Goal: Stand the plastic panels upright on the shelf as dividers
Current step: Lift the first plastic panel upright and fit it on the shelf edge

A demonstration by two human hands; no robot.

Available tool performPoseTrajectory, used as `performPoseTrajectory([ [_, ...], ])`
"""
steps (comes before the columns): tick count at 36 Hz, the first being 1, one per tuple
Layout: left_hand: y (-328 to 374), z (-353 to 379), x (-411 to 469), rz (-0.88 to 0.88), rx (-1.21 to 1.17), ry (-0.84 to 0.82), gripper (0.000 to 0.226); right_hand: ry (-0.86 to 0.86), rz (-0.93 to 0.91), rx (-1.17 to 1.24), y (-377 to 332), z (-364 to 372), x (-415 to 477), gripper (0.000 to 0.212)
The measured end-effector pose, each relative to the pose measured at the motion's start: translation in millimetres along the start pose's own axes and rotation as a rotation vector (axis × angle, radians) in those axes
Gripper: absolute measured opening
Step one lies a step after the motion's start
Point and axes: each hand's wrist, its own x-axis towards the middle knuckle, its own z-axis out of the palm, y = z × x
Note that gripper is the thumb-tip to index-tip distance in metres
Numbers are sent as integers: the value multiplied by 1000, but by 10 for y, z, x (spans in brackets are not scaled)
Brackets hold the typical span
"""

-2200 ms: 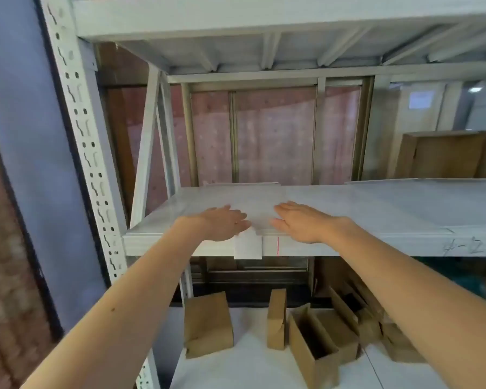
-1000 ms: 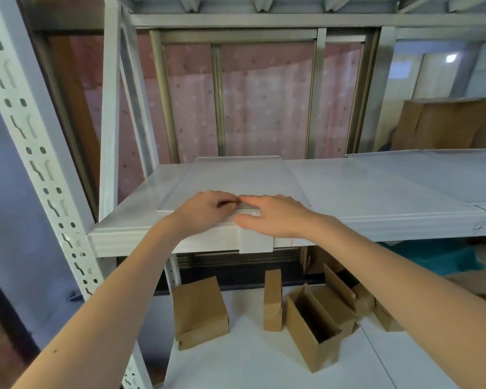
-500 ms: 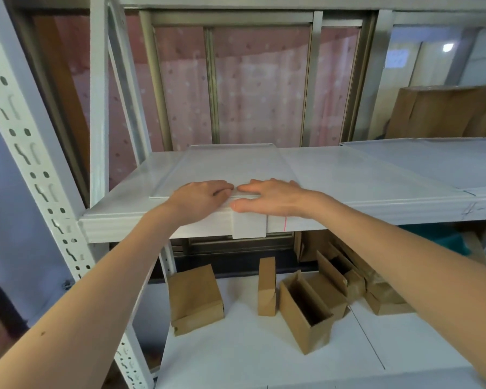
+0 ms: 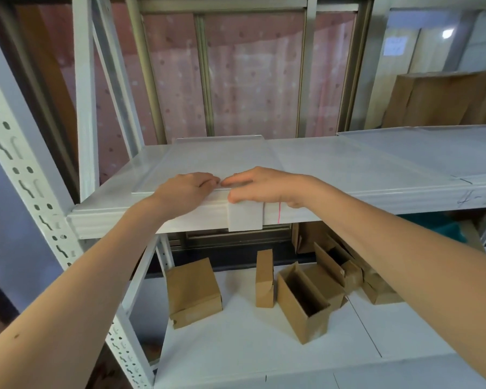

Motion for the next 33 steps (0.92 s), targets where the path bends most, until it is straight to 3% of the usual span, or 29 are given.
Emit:
performPoseTrajectory([
  [10, 45, -28, -46, -23, 11, 20, 40, 59, -54, 73, 86, -2, 5, 49],
  [14, 123, -5, -74, -12, 29, 6, 42, 176, -6, -199, 172, 4, 20, 63],
  [17, 158, 10, -79, -7, 41, 2, 44, 96, 82, -440, 197, -33, 37, 76],
  [20, 153, 3, -64, -7, 37, -1, 44, 100, 89, -491, 212, -27, 48, 77],
  [25, 116, 9, -43, -33, 17, -27, 46, 130, 62, -462, 209, -25, 38, 68],
  [33, 75, -1, -38, -46, 13, -34, 44, 68, 22, -218, 181, -79, -3, 65],
])
